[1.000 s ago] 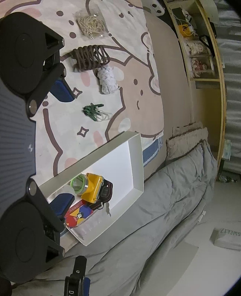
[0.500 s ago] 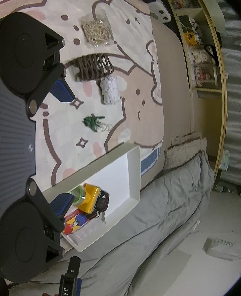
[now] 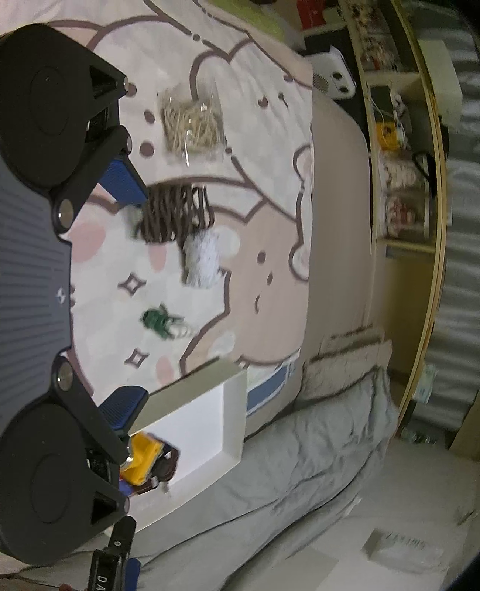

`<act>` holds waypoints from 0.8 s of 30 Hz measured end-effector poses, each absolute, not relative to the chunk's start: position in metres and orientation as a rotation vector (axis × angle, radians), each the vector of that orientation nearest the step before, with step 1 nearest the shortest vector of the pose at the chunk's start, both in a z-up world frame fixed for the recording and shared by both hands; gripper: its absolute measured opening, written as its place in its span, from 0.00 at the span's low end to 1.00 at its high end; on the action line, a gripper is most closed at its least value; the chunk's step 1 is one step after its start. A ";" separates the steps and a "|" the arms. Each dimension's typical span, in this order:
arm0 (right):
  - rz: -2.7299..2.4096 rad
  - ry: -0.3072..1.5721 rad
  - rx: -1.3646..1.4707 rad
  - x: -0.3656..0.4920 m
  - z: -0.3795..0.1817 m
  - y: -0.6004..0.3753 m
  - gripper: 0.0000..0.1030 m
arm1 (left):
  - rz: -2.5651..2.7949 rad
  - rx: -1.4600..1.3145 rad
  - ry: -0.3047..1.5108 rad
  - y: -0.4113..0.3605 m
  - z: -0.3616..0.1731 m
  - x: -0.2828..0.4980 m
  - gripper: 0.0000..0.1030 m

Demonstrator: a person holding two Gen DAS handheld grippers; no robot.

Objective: Organize objects
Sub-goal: 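Move both grippers away from the tray toward the items on the sheet, then grasp the clear bag of rubber bands with the left gripper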

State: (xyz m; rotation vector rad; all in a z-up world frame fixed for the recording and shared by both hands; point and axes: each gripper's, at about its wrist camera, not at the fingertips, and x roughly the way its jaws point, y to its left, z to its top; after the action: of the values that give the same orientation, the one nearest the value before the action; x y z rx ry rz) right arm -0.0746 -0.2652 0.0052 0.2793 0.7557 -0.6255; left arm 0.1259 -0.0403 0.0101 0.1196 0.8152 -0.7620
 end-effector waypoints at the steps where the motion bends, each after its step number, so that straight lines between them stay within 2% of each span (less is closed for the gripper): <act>1: -0.615 0.752 0.278 -0.069 0.006 -0.263 1.00 | -0.752 0.107 0.817 -0.037 0.011 0.130 1.00; 12: -0.518 0.735 0.262 -0.006 0.011 -0.237 1.00 | -0.570 0.051 0.776 0.006 0.021 0.187 1.00; 19: -0.473 0.729 0.271 0.029 -0.005 -0.225 1.00 | -0.493 -0.006 0.782 0.022 0.011 0.221 1.00; 24: -0.455 0.659 0.285 0.045 -0.021 -0.220 1.00 | -0.428 -0.058 0.768 0.032 0.000 0.243 1.00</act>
State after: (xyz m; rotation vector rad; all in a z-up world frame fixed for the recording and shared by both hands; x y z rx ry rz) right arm 0.0455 -0.2199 -0.0209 0.2847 0.6590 -0.4548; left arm 0.2428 0.0322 0.0003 -0.0575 0.7676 -0.4277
